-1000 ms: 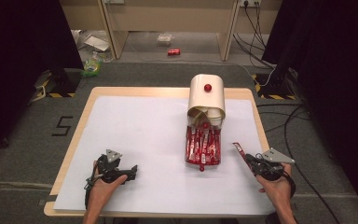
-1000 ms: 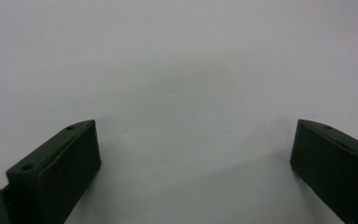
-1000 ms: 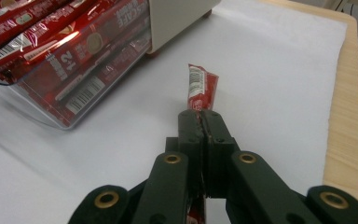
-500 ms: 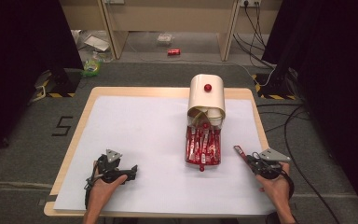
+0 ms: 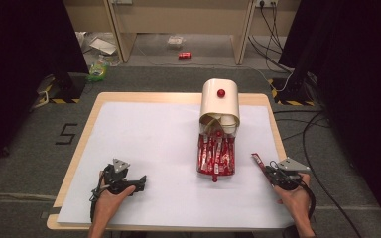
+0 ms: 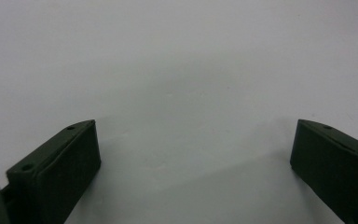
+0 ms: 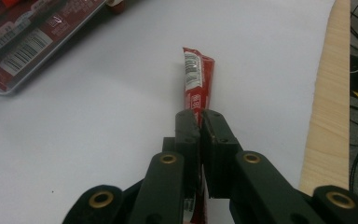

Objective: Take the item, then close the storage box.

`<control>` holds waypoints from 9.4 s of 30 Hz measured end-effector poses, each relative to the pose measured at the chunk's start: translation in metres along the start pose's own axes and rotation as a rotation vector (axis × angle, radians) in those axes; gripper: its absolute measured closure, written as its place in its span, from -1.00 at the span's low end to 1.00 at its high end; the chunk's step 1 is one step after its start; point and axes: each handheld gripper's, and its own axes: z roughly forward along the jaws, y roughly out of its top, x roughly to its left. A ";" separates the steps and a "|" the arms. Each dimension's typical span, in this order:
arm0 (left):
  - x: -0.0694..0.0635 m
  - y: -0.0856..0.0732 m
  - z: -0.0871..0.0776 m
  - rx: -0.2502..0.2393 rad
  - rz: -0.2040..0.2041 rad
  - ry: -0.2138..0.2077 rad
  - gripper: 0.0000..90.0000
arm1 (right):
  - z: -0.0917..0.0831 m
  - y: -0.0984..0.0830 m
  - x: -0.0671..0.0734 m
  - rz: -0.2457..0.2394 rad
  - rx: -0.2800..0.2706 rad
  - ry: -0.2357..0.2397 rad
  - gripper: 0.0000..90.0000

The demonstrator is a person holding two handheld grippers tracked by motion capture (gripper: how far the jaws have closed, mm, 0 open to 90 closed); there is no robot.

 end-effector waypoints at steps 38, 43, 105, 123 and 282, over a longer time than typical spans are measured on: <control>0.000 0.000 0.000 -0.001 0.000 0.000 -0.98 | -0.018 0.014 0.029 0.070 -0.229 0.050 -0.10; 0.000 0.000 0.000 0.002 0.001 -0.001 -0.98 | -0.019 0.016 0.040 0.052 -0.244 0.066 -0.26; 0.000 0.000 0.000 0.003 0.005 -0.001 -1.00 | -0.010 0.011 0.088 -0.063 -0.214 0.203 -0.37; -0.001 0.000 0.001 0.005 0.007 0.002 -1.00 | 0.001 0.017 0.091 -0.100 -0.219 0.178 -0.40; -0.001 0.000 0.001 0.005 0.007 0.002 -1.00 | 0.083 0.087 0.075 0.026 -0.209 -0.014 -0.64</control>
